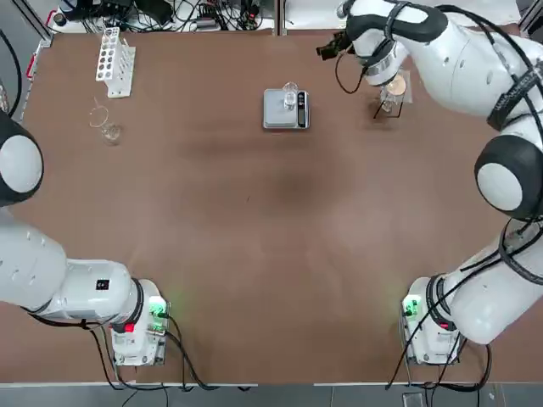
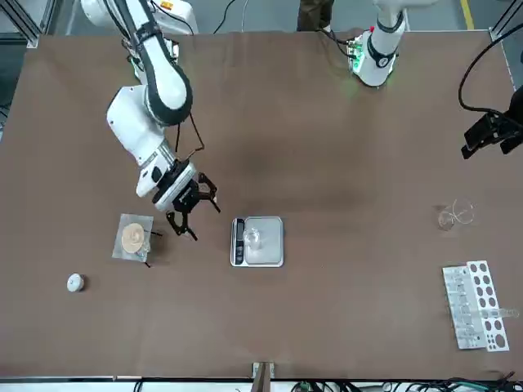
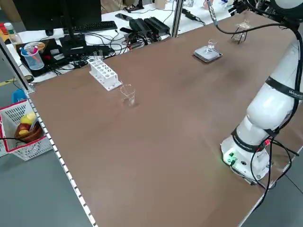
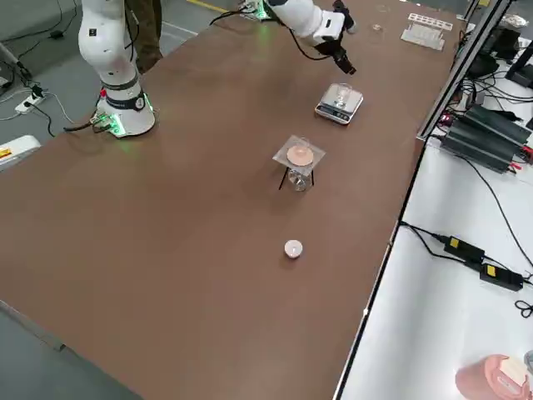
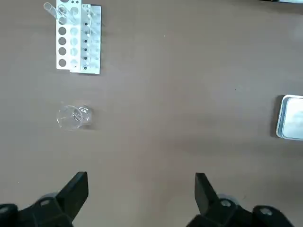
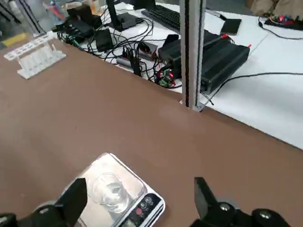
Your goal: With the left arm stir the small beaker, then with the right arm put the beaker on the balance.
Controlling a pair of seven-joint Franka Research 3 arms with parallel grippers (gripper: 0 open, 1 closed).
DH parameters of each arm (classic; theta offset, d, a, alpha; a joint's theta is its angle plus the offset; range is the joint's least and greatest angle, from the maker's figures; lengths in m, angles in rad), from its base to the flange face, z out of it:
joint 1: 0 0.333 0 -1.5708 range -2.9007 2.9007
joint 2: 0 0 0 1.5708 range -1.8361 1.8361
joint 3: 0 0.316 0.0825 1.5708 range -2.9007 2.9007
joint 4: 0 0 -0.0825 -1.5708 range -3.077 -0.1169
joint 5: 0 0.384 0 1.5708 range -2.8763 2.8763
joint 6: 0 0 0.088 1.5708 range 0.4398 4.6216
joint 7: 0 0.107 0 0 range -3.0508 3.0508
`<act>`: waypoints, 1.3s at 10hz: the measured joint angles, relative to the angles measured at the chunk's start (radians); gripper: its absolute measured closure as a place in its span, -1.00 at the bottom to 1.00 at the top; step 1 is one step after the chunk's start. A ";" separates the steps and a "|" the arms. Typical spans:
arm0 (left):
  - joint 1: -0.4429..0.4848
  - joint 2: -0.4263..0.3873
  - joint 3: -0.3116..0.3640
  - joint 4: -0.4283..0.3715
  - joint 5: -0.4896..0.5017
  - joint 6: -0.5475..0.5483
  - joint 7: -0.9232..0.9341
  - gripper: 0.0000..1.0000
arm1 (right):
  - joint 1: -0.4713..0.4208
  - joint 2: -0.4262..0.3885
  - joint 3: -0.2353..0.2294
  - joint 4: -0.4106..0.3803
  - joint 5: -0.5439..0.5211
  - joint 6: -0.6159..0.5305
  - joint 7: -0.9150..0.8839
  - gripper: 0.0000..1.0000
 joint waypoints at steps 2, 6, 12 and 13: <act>0.000 0.000 0.000 0.000 0.000 0.000 0.000 -0.99 | -0.016 -0.038 -0.003 0.001 -0.259 -0.044 0.416 -0.99; 0.000 0.001 0.000 0.000 0.000 0.000 0.000 -0.99 | -0.031 -0.059 -0.040 0.005 -0.371 -0.188 0.717 -0.99; 0.000 0.001 0.000 0.000 0.000 0.001 0.000 -0.99 | -0.046 -0.107 -0.175 0.144 -0.575 -0.633 1.042 -0.99; 0.000 0.001 0.000 0.000 0.000 0.001 0.000 -0.99 | -0.048 -0.109 -0.200 0.188 -0.646 -0.708 1.099 -0.99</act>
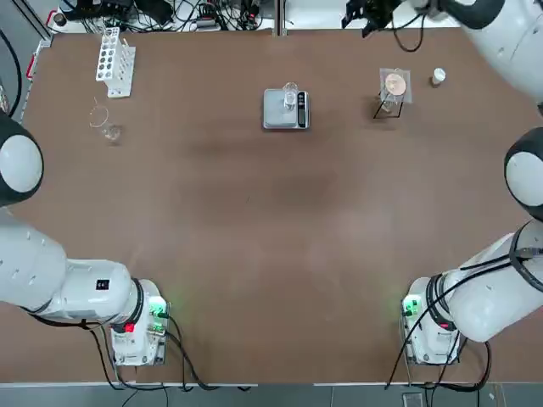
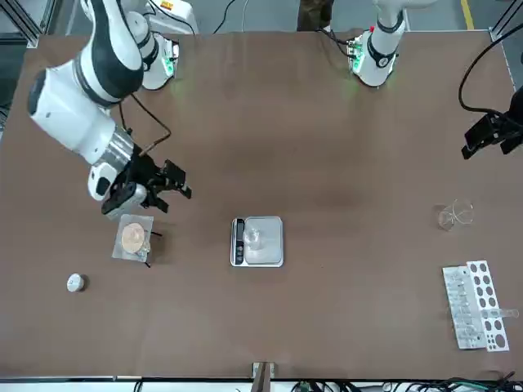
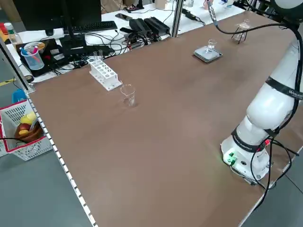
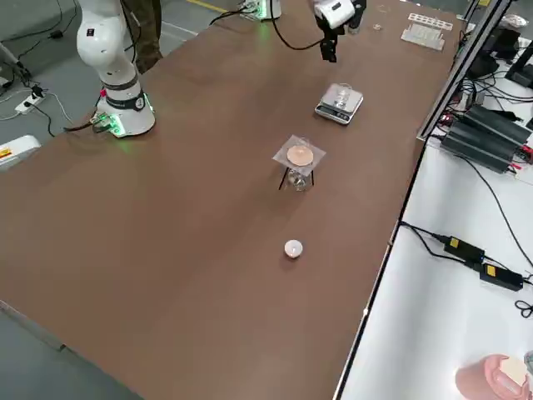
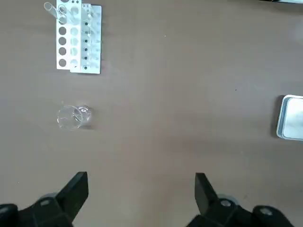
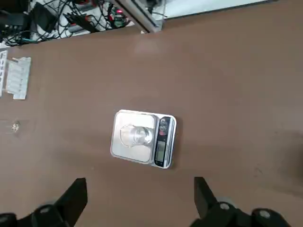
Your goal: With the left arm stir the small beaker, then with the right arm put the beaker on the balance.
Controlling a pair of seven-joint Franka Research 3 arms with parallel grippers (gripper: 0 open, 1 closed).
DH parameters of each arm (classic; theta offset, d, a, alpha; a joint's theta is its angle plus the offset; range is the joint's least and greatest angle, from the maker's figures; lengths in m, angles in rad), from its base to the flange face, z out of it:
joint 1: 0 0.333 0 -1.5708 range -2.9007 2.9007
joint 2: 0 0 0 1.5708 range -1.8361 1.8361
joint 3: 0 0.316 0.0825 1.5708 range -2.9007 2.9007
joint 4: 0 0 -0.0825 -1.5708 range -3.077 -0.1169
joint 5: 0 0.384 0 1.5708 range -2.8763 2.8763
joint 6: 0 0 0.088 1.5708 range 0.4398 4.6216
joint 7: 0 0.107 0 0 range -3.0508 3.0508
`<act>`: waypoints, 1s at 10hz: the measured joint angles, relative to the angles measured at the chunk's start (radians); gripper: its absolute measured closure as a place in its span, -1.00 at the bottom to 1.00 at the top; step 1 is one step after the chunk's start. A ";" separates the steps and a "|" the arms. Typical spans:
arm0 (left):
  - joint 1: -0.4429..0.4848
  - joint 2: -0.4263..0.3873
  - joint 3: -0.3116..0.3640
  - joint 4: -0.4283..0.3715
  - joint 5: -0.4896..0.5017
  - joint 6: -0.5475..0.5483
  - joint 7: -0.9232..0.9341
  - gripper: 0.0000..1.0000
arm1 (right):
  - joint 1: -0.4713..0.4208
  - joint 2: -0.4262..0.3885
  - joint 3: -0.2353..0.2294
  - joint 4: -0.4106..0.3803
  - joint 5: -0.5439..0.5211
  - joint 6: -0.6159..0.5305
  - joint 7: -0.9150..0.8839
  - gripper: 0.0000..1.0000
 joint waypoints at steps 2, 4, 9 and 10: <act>0.000 0.000 0.000 0.000 0.000 0.000 0.000 -0.99 | -0.014 -0.001 -0.037 0.057 -0.127 -0.109 0.075 -0.99; 0.000 0.000 0.000 0.000 0.000 0.000 0.000 -0.99 | -0.057 -0.002 -0.057 0.135 -0.188 -0.246 0.099 -0.99; 0.000 0.000 0.000 0.000 0.000 0.001 0.000 -0.99 | -0.087 -0.020 -0.086 0.222 -0.363 -0.401 0.198 -0.99; 0.000 0.000 0.000 0.000 0.000 0.001 0.000 -0.99 | -0.100 -0.029 -0.086 0.278 -0.409 -0.485 0.228 -0.99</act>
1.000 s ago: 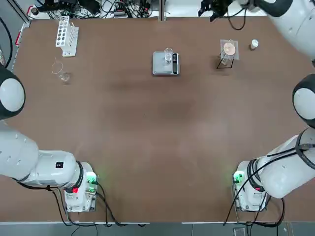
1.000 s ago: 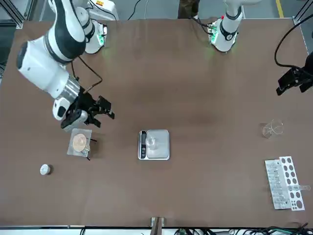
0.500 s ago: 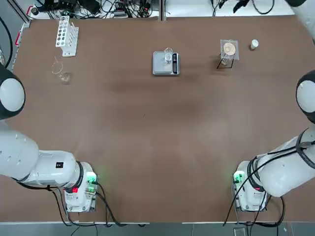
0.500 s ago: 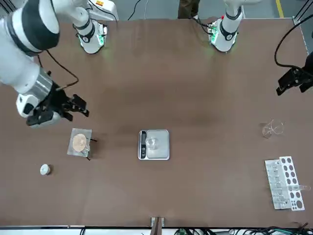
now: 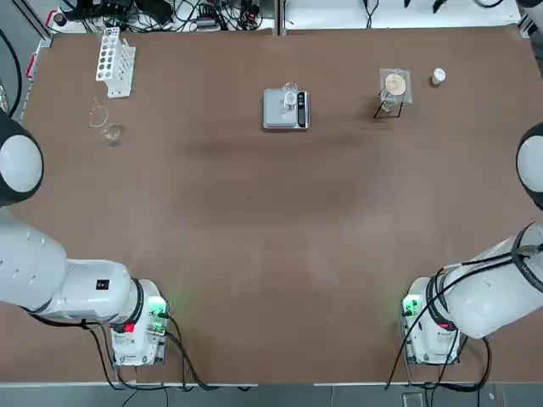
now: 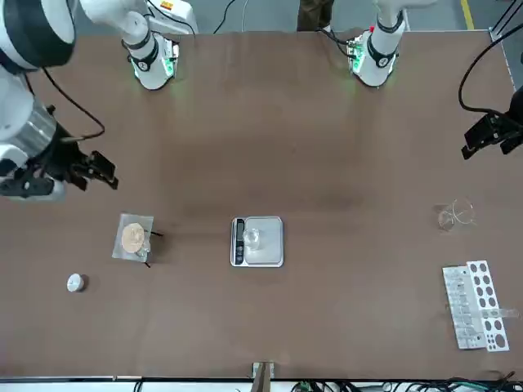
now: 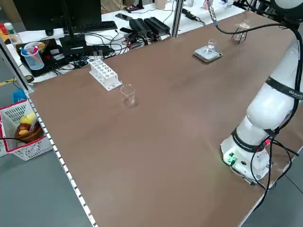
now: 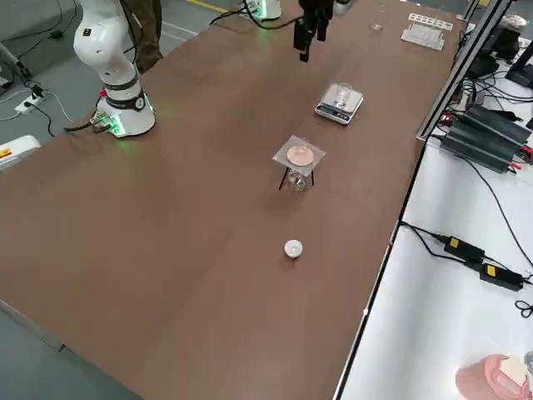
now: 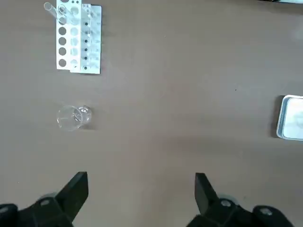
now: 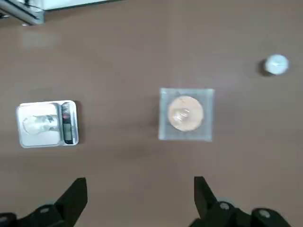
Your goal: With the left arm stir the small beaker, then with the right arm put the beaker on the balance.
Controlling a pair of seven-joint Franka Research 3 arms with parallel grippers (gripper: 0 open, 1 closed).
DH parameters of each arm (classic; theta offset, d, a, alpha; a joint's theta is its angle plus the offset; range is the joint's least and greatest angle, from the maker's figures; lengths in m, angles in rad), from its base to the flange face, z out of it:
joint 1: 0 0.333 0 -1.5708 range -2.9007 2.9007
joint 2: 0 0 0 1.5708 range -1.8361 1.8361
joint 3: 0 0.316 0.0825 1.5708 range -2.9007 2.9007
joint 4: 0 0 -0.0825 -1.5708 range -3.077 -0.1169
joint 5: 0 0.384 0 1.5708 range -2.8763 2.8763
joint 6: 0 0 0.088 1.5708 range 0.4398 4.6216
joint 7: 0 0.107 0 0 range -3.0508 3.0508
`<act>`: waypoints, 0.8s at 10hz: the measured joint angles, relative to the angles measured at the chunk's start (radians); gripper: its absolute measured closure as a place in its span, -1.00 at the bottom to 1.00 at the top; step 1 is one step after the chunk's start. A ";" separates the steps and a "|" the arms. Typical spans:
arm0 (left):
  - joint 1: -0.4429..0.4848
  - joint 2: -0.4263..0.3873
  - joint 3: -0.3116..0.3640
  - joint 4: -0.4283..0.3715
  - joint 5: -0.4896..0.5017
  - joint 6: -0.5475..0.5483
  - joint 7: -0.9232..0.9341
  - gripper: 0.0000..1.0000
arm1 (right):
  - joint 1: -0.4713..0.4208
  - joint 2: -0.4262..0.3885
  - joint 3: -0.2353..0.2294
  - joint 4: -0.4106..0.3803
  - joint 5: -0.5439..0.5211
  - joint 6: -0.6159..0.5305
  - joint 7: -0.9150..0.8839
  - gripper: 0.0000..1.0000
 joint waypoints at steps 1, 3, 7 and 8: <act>0.000 0.000 0.000 0.000 0.000 0.000 0.000 -0.99 | -0.037 -0.008 0.004 0.050 -0.020 -0.064 0.002 -0.99; 0.000 0.000 0.000 0.000 0.000 0.000 0.000 -0.99 | -0.176 -0.027 0.051 0.081 -0.027 -0.106 -0.059 -0.99; 0.000 0.000 0.000 0.000 0.000 0.000 0.000 -0.99 | -0.379 -0.077 0.241 0.076 -0.095 -0.153 -0.078 -0.99; 0.000 0.000 0.000 0.000 0.000 0.000 0.000 -0.99 | -0.398 -0.084 0.263 0.070 -0.110 -0.155 -0.092 -0.99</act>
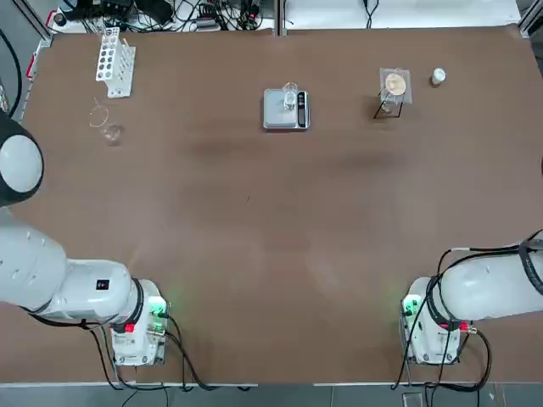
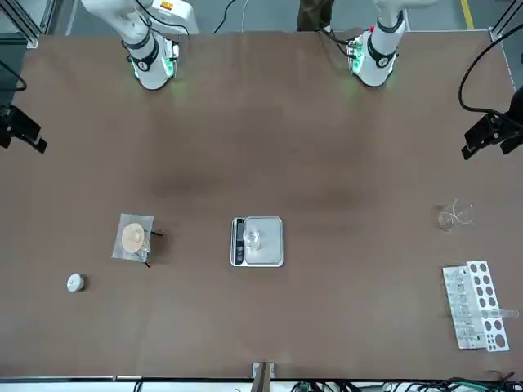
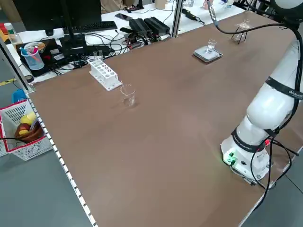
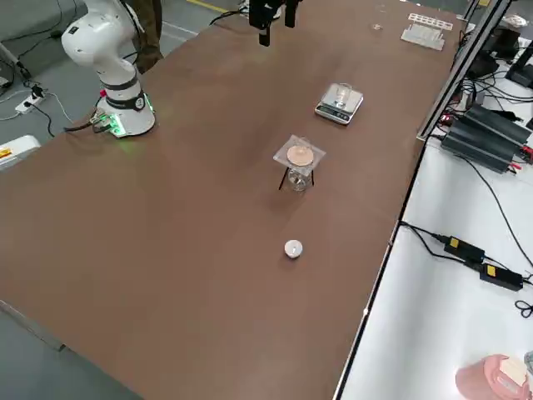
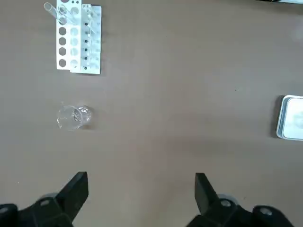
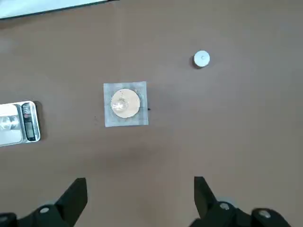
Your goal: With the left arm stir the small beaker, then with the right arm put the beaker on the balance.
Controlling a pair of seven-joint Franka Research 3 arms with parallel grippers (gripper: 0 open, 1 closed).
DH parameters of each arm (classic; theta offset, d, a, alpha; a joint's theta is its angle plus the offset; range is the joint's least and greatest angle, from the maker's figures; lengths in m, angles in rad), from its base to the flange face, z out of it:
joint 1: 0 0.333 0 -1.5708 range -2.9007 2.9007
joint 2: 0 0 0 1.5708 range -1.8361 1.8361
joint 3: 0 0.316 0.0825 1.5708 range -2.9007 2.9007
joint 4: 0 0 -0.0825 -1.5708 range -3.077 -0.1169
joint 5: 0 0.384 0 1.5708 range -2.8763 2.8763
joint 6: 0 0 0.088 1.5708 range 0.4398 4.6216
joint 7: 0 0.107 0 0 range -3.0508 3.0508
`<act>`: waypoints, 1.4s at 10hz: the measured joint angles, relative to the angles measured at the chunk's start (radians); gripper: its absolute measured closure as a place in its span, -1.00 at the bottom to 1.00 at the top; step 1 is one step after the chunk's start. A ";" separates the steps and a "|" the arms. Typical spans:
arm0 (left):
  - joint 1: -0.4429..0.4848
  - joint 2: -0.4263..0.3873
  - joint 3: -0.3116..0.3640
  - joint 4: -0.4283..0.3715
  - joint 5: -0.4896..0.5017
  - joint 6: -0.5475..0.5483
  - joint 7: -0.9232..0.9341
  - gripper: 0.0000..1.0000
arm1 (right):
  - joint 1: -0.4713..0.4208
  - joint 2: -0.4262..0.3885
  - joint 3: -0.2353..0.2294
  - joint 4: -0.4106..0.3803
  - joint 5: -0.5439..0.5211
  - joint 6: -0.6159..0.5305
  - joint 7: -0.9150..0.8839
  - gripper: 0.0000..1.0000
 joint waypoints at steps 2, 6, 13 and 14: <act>0.000 0.000 0.000 0.000 0.000 0.000 0.000 -0.99 | -0.014 -0.015 0.011 -0.010 -0.011 -0.024 -0.036 -0.99; 0.000 0.000 0.000 0.000 0.000 0.000 0.000 -0.99 | -0.011 -0.024 0.053 -0.038 -0.011 -0.047 -0.005 -0.99; 0.006 0.000 0.000 0.000 0.000 0.000 0.005 -0.99 | -0.010 -0.034 0.056 -0.069 -0.012 -0.036 -0.003 -0.99; 0.007 0.000 0.000 0.000 0.000 0.000 0.005 -0.99 | -0.010 -0.036 0.056 -0.070 -0.012 -0.036 -0.003 -0.99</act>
